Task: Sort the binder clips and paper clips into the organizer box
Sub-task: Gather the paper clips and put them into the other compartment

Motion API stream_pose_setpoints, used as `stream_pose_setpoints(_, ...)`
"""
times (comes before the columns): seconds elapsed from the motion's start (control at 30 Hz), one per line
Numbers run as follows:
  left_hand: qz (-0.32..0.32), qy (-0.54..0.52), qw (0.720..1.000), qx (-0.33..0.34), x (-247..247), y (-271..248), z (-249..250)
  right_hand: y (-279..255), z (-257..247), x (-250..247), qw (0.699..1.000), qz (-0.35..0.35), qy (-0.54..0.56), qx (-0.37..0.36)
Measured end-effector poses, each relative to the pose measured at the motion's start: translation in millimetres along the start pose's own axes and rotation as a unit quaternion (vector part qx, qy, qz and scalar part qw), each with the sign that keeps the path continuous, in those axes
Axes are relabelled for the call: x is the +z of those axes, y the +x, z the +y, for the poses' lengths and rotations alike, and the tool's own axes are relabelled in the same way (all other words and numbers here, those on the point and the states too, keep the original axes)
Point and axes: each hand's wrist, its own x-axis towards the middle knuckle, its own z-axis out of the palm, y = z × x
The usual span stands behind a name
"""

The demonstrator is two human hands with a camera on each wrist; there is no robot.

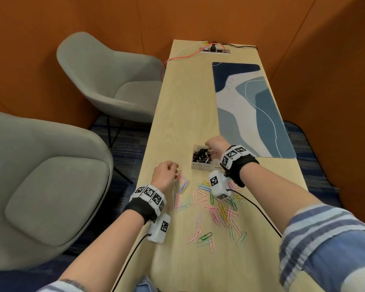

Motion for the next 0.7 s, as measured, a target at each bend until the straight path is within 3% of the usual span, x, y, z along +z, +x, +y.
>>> stream_pose_setpoints(0.1,0.017,0.096,0.995,0.022,3,-6,-8,-14,12,-6,0.997,-0.031,-0.028,-0.065)
stream_pose_setpoints(0.2,0.026,0.269,0.962,0.032,5,-25,-18,-20,47,-19,0.996,0.013,-0.006,-0.086)
stream_pose_setpoints(0.3,-0.013,0.365,0.931,0.002,16,-49,-32,-25,102,-31,0.978,0.128,-0.145,-0.083)
stream_pose_setpoints(0.33,-0.03,0.384,0.923,0.002,22,-55,-36,-25,121,-33,0.967,0.134,-0.202,-0.073)
stream_pose_setpoints(0.43,-0.072,0.421,0.904,0.04,43,-57,-41,-26,159,-29,0.95,0.036,-0.308,-0.031)
stream_pose_setpoints(0.5,-0.086,0.429,0.897,0.057,53,-53,-36,-29,169,-22,0.936,-0.006,-0.351,-0.041)
stream_pose_setpoints(0.7,-0.138,0.463,0.871,0.094,71,-39,-21,-49,186,-9,0.884,-0.035,-0.454,-0.1)
